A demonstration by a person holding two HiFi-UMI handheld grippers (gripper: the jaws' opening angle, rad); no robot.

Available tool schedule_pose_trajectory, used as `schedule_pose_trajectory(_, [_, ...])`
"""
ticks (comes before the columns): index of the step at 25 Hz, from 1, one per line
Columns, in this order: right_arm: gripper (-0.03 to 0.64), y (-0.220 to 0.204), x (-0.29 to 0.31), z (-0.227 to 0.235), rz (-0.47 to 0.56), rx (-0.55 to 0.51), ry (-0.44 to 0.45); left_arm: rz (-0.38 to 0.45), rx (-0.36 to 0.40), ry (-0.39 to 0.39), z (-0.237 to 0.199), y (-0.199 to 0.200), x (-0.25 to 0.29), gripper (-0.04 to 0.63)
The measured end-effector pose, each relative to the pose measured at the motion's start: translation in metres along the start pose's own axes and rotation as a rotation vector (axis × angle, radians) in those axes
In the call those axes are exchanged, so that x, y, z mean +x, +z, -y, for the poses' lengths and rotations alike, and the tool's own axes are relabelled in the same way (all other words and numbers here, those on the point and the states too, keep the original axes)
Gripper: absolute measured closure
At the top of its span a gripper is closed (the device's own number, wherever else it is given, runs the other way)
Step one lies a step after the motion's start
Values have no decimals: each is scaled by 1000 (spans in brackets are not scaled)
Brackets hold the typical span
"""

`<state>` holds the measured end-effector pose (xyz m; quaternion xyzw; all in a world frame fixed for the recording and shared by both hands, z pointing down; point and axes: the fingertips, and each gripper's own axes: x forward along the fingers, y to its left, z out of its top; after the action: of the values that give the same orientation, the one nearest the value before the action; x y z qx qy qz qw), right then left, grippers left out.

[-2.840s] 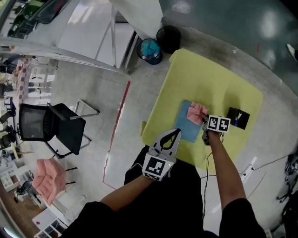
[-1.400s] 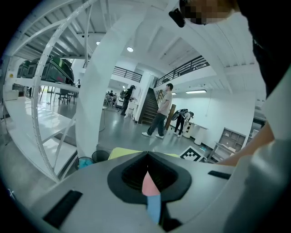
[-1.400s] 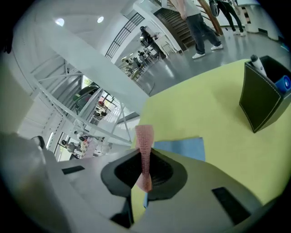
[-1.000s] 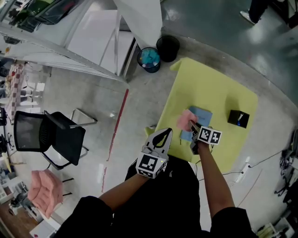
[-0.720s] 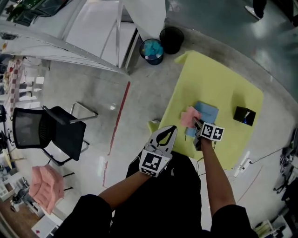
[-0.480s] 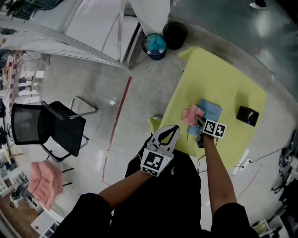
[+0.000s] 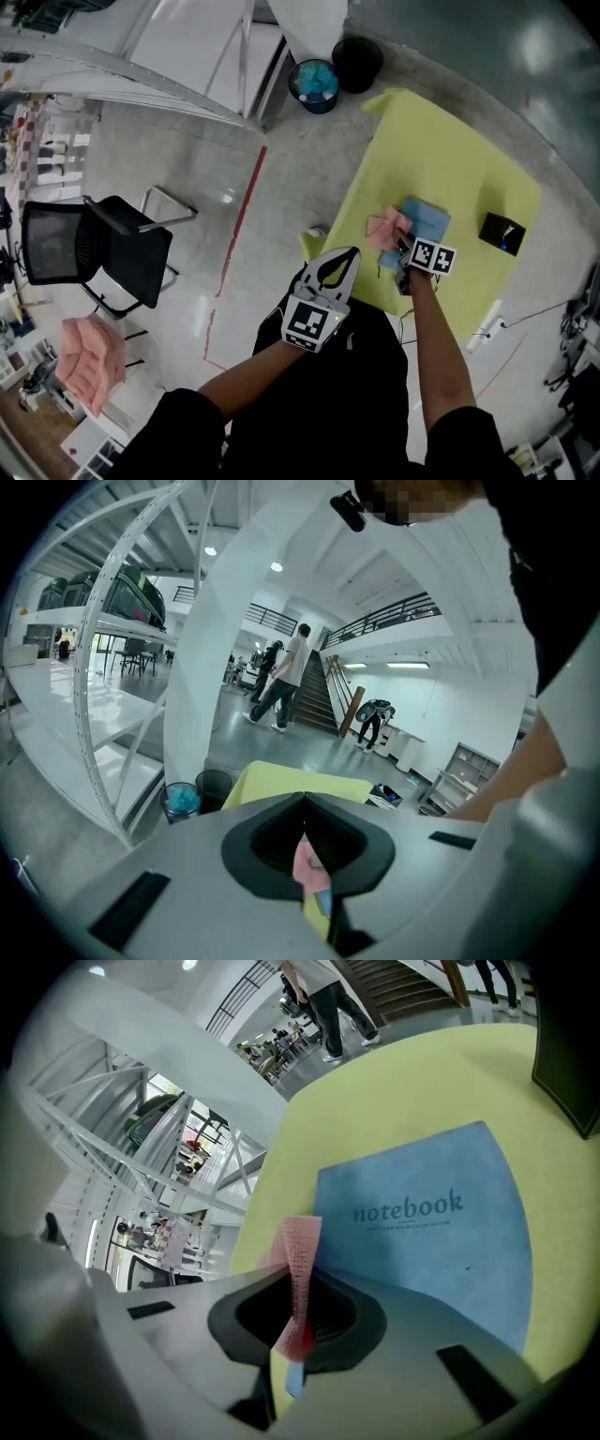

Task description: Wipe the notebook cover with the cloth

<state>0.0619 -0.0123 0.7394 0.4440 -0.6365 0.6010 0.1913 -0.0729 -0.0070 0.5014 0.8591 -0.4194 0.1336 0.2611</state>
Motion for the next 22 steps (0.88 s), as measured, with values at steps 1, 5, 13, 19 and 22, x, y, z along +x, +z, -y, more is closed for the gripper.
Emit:
schedule_pose_trajectory(1, [578, 0, 0, 0, -1, 3, 1, 2, 0, 3, 1, 0, 1, 588])
schedule_pose_trajectory(5, [578, -1, 1, 1, -2, 23, 14, 4, -2, 10, 7, 0, 5, 588])
schedule_pose_trajectory(13, [578, -1, -1, 4, -32, 2, 37, 22, 16, 13, 25, 4, 12, 588])
schedule_pose_trajectory(19, [578, -1, -6, 11, -32, 9, 48, 26, 38, 20, 39, 3, 19, 588])
schedule_pose_trajectory(22, [578, -1, -9, 14, -40, 1, 49, 30, 38, 23, 45, 4, 21, 588])
